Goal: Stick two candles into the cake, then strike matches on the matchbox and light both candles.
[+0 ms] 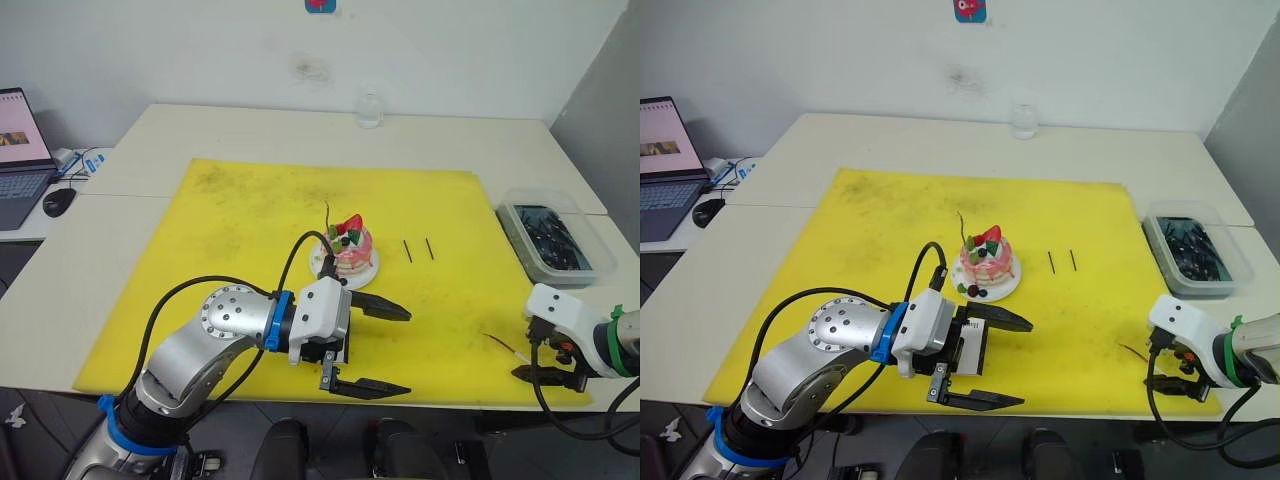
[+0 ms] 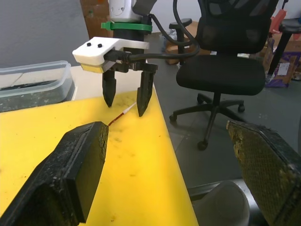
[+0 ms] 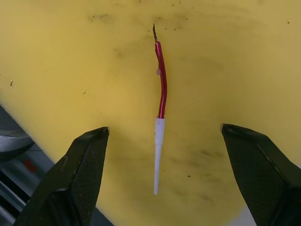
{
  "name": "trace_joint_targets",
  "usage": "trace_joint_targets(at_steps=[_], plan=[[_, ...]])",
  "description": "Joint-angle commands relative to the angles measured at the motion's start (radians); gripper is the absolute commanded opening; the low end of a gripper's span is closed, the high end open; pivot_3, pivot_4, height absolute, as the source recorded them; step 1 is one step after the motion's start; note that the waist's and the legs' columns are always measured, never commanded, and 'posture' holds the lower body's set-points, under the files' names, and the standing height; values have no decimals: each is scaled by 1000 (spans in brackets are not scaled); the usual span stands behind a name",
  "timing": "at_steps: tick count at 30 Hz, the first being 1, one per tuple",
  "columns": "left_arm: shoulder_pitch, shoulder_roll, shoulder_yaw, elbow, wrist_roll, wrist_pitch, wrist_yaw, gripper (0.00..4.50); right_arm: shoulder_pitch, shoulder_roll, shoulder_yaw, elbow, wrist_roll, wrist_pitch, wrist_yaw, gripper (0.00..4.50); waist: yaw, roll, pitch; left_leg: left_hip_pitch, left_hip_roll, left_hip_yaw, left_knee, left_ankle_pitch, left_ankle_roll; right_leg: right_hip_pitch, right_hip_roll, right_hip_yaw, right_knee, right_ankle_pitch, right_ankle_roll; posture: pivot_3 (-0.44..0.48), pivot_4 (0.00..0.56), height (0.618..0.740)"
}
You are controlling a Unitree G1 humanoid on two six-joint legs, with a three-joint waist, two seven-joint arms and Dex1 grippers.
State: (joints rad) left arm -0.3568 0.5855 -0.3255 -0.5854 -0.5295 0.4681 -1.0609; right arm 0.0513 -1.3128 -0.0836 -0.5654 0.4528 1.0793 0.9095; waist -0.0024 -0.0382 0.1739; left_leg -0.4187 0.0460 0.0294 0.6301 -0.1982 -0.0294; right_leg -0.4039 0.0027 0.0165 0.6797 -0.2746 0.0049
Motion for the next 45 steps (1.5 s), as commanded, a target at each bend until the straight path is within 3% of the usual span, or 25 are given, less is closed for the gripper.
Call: trace_joint_targets(at_steps=[1,2,5,12,15,23,28,31,33,35,39,45], plan=[[1,-7,-7,-24,6,-23,-3,4500,-20,7,19,-13,-6,-1,-10,3961,0,0,0,0,0,0,0,0,0,0,0,0,0,0,0,0,150,740],[2,-7,-8,-24,8,-24,-3,4500,-24,9,26,-11,-8,-2,-12,3961,0,0,0,0,0,0,0,0,0,0,0,0,0,0,0,0,150,740],[4,-6,-10,-26,11,-26,-2,4500,-36,7,48,-6,-11,-7,-11,3382,0,0,0,0,0,0,0,0,0,0,0,0,0,0,0,0,150,740],[13,-3,-12,-19,22,-39,-5,4500,-51,-5,68,-1,-8,-10,1,890,0,0,0,0,0,0,0,0,0,0,0,0,0,0,0,0,150,740],[14,-4,-15,-17,28,-43,-5,4500,-62,-5,74,0,-9,-8,5,53,0,0,0,0,0,0,0,0,0,0,0,0,0,0,0,0,150,740],[18,-2,15,-6,23,-34,11,4500,-140,-34,-15,-23,47,28,51,53,-2,0,0,1,0,0,0,0,0,0,0,0,0,0,0,0,150,740],[36,16,70,-1,4,-20,26,4500,-274,-2,-95,-48,154,104,60,53,-2,1,0,1,1,0,0,0,0,0,1,0,0,0,0,0,150,740],[55,9,148,-18,-43,33,98,4500,-431,174,-89,-73,209,118,-50,53,-8,0,0,1,1,0,0,0,0,0,1,0,1,0,0,0,150,740],[66,12,180,-23,-57,52,125,4500,-490,265,-67,-81,215,139,-113,53,-10,-1,0,1,1,-1,1,0,0,0,3,0,1,1,1,0,150,740],[98,13,236,-41,-71,76,182,4500,-528,425,-38,-78,178,70,-228,53,-10,-2,0,1,1,-1,0,0,0,0,3,0,1,1,1,0,150,740],[185,18,355,-83,-89,104,287,4500,-523,754,41,-7,32,-222,-421,53,-23,-1,0,0,2,-1,0,0,0,-1,4,1,1,1,1,0,150,740],[256,-5,451,-84,-83,94,391,4500,-459,974,172,133,-135,-619,-462,53,-20,-1,0,-1,2,-1,0,0,0,-1,0,0,1,1,1,0,150,740]])
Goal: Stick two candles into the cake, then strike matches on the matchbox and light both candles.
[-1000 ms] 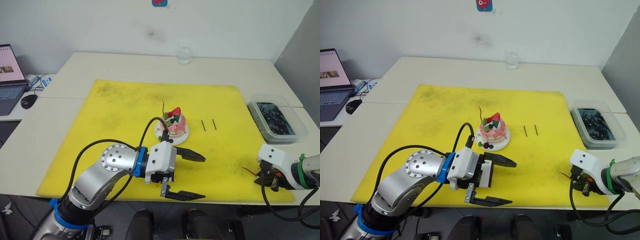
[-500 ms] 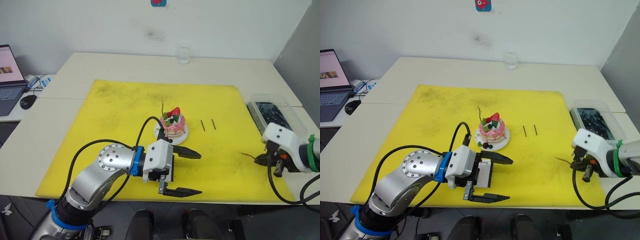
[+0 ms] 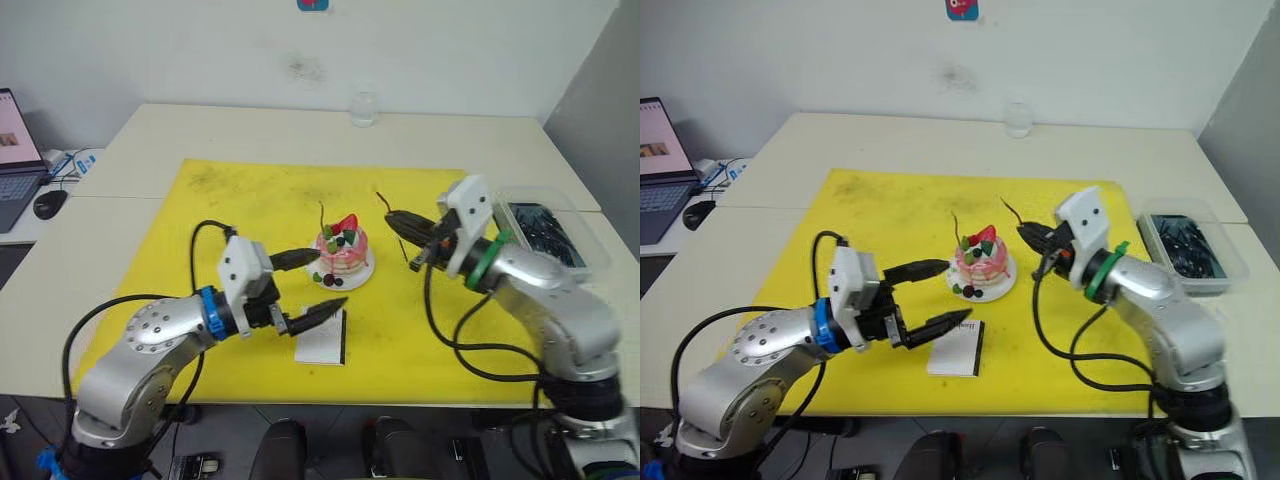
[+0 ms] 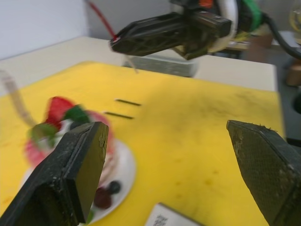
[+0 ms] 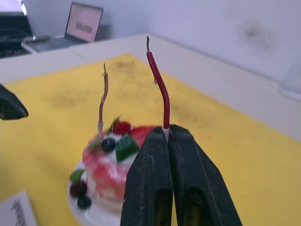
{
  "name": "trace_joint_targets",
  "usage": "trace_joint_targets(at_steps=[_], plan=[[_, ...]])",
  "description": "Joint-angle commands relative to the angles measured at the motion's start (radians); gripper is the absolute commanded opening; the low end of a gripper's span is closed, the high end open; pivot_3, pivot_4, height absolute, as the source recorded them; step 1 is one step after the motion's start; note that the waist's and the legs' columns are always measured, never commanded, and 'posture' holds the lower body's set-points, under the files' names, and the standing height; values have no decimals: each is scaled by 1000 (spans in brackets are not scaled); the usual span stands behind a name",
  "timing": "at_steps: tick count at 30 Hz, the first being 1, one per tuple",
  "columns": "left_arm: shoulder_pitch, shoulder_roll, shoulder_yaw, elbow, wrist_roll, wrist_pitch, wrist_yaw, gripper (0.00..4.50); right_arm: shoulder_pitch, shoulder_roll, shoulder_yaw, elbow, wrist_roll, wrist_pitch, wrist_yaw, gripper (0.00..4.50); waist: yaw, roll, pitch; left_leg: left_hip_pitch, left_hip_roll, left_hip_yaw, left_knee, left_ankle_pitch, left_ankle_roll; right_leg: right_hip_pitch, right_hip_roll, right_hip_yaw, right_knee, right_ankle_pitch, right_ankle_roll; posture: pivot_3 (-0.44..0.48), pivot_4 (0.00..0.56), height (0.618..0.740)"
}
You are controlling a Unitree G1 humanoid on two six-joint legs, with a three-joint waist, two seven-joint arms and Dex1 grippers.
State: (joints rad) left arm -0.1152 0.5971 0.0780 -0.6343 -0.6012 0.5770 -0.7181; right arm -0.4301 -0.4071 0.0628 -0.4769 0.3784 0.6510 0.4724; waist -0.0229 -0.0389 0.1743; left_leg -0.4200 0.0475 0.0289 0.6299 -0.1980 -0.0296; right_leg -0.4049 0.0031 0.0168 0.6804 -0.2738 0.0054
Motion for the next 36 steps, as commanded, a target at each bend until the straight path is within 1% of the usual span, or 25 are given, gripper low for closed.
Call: trace_joint_targets(at_steps=[1,6,10,14,19,29,36], plan=[[23,-24,56,-36,-15,-11,65,4500,34,107,35,71,-71,-240,-34,53,-1,-1,0,0,0,0,0,0,0,1,-1,0,0,0,0,0,150,740],[35,-21,69,-41,-58,9,79,4500,70,238,73,195,-124,-462,-38,53,-3,0,0,2,0,0,0,0,0,1,-1,0,1,1,0,0,150,740],[33,9,69,-43,-83,20,59,4500,89,301,98,282,-167,-595,-49,53,-4,0,0,2,1,0,0,0,0,1,-1,0,2,1,-1,0,150,740],[18,37,63,-44,-98,32,48,4500,96,334,102,347,-205,-694,-60,53,-4,0,0,2,1,0,0,0,0,1,-1,0,1,1,-1,0,150,740],[2,53,60,-46,-115,46,55,4500,97,361,101,386,-211,-744,-72,53,-4,0,0,2,1,1,0,0,0,1,-2,1,1,1,-1,0,150,740],[-5,41,44,-52,-123,57,71,4500,114,382,103,427,-202,-767,-66,53,-4,0,0,2,1,0,0,0,0,1,-3,1,1,1,-1,0,150,740],[-8,30,35,-39,-116,47,63,4500,113,392,91,465,-218,-803,-90,53,-4,0,0,3,1,0,0,0,0,1,-3,1,1,1,-2,0,150,740]])
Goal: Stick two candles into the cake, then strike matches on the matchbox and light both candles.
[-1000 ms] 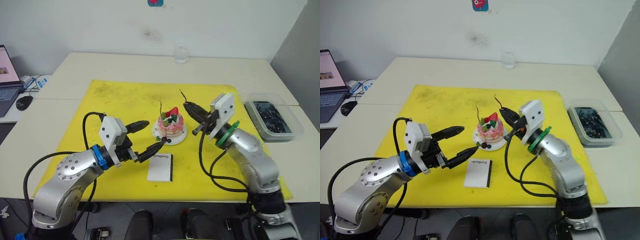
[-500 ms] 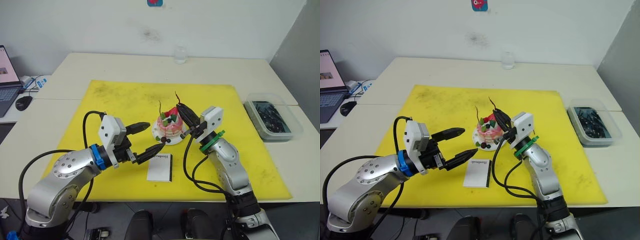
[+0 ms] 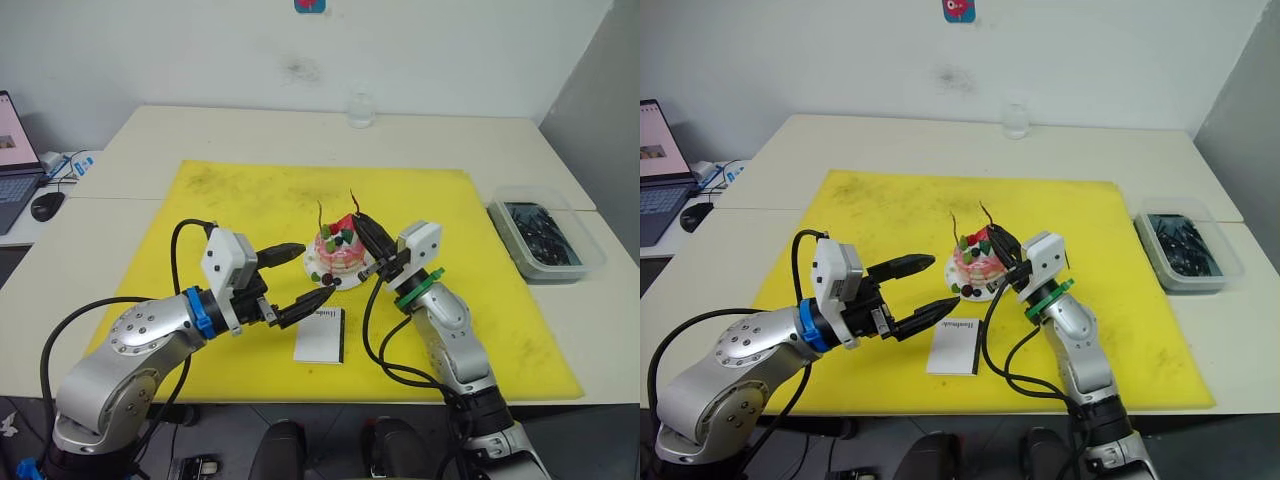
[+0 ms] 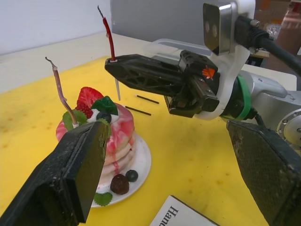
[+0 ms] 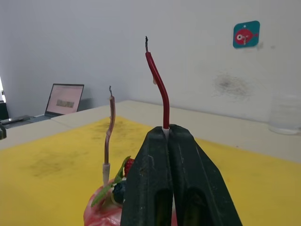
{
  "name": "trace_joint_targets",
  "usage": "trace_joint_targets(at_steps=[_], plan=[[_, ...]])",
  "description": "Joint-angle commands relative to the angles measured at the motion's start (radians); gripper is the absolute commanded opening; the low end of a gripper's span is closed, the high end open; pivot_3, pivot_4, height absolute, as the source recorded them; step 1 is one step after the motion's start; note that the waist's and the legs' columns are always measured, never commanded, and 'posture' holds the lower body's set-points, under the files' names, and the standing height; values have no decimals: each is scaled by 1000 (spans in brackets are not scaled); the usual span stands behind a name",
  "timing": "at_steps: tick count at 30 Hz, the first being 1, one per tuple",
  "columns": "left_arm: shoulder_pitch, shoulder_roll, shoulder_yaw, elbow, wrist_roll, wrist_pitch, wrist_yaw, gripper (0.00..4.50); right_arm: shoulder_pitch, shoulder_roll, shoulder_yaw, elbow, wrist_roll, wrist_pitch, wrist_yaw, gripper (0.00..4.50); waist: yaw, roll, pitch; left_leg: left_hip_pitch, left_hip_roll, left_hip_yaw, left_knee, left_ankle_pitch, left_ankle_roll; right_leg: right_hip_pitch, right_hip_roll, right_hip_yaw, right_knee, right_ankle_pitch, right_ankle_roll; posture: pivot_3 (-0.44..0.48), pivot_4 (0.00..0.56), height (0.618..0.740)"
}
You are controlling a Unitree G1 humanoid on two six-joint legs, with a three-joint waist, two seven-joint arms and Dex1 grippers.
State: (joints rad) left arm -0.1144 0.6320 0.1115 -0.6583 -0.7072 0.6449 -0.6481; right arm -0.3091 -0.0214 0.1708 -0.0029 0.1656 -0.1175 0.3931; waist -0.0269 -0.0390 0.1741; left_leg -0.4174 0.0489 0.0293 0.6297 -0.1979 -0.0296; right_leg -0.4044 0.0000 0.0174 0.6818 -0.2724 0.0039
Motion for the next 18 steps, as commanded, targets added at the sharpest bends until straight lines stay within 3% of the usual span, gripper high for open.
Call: trace_joint_targets(at_steps=[1,18], plan=[[-9,-6,1,-13,-10,-23,-7,4500,-9,6,-19,-2,-8,-41,-14,53,0,0,0,0,0,0,0,0,0,0,0,0,0,0,0,0,150,740],[-13,-11,9,15,6,-36,0,4500,-75,39,-37,129,-23,-118,-42,53,0,0,0,0,0,0,0,0,0,0,0,0,0,0,0,0,150,740]])
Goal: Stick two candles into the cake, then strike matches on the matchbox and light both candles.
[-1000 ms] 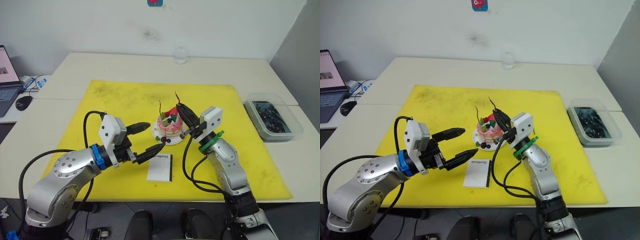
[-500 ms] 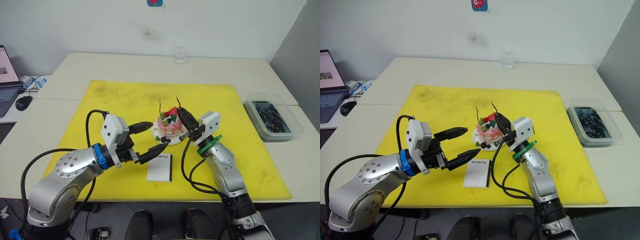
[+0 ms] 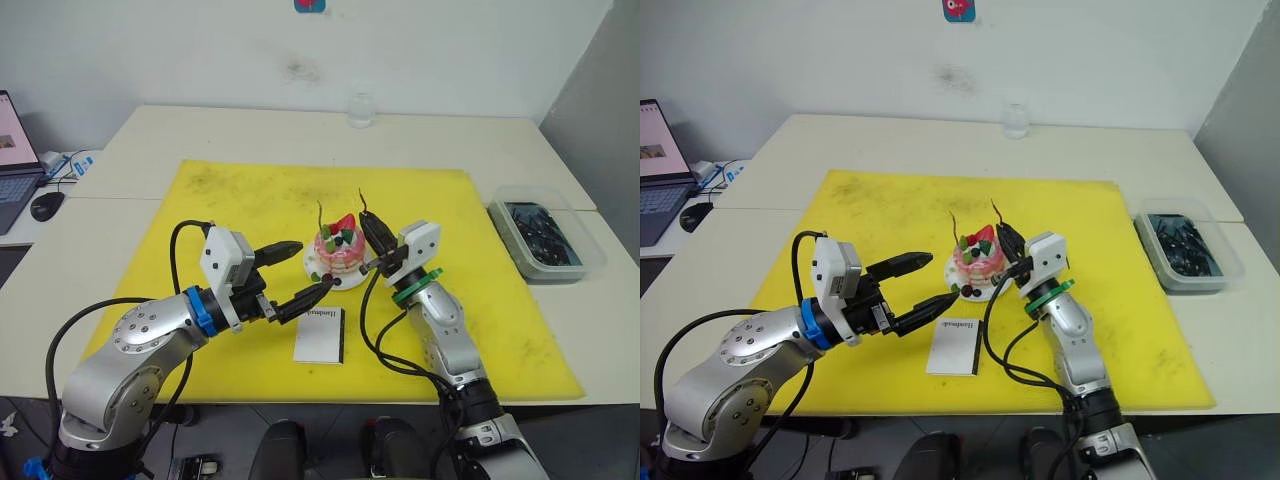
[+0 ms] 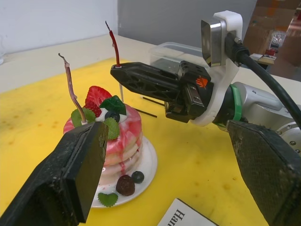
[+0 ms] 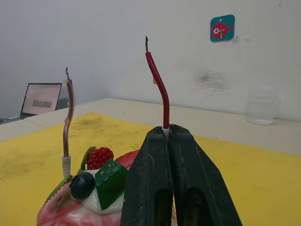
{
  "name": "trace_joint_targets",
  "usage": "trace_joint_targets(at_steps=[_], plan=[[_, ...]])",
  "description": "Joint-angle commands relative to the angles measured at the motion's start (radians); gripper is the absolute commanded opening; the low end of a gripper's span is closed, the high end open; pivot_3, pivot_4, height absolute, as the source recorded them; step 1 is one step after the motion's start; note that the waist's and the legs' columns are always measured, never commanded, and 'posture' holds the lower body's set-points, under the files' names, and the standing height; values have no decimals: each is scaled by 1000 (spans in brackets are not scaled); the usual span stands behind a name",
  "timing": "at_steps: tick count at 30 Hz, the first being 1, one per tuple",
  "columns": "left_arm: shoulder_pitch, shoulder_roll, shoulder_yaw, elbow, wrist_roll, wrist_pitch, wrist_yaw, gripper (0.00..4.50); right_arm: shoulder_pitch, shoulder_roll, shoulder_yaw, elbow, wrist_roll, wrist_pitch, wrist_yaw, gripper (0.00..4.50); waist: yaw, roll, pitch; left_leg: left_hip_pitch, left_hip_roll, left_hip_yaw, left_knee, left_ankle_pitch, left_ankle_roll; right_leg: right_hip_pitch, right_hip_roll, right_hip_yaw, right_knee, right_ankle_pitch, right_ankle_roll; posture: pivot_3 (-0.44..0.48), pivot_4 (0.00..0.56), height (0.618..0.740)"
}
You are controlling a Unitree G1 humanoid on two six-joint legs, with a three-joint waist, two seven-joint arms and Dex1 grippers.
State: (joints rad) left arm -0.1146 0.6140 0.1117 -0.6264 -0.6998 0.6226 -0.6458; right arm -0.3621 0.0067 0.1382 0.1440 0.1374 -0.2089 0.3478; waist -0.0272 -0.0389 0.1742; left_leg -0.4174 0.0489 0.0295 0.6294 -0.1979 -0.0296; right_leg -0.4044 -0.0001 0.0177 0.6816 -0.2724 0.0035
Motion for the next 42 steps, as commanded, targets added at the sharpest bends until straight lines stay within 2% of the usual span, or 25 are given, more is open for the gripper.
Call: trace_joint_targets(at_steps=[1,42], plan=[[-15,7,9,-16,-2,-13,-2,4500,-21,11,-4,-14,2,-28,3,53,0,0,0,0,0,0,0,0,0,0,0,0,0,0,0,0,150,740],[-5,-5,-28,7,38,-51,-37,4500,57,13,11,-19,-40,54,-24,53,0,0,0,0,0,0,0,0,0,0,0,0,0,0,0,0,150,740]])
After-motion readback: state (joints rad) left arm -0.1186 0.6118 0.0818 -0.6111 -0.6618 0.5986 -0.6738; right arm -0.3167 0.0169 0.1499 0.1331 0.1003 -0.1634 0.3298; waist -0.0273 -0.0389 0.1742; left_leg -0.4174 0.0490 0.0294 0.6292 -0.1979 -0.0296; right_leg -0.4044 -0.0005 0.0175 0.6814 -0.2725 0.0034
